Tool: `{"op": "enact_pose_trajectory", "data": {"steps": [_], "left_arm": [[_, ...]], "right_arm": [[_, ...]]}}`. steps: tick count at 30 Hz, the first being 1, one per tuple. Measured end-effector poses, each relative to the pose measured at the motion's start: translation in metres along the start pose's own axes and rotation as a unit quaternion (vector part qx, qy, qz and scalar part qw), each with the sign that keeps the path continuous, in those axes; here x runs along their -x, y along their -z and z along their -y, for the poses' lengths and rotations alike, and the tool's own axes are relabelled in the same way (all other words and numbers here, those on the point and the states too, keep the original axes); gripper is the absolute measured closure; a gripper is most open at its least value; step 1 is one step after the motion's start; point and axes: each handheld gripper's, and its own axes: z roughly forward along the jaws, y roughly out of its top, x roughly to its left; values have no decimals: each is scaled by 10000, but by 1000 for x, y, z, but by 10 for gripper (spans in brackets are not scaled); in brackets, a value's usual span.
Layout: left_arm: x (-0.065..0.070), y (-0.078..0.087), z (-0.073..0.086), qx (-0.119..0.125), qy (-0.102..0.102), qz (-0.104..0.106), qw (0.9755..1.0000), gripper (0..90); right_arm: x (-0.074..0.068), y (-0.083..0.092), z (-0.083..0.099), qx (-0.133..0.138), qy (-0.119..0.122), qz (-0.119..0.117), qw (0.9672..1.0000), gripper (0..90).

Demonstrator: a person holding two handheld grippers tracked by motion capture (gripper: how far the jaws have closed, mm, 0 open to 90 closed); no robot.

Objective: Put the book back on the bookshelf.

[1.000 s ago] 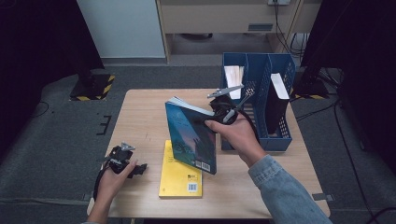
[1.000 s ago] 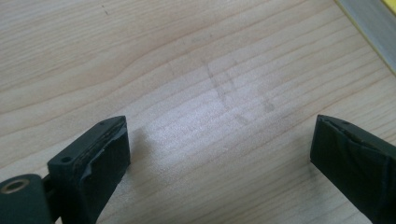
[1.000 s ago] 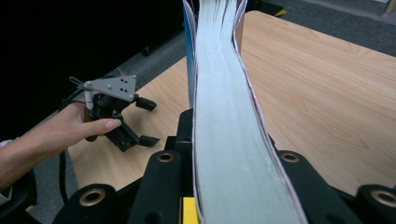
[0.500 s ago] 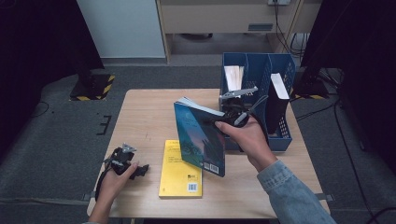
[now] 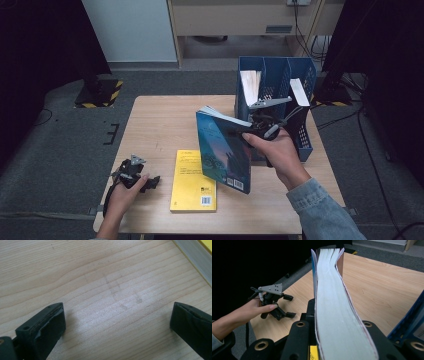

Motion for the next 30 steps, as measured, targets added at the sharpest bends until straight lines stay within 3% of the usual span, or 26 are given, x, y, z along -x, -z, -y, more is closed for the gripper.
{"op": "enact_pose_trajectory", "data": {"steps": [30], "left_arm": [[2,0,1,47,-51,37,10000,0]], "right_arm": [[8,46,17,-150,-21,163,9998,730]]}}
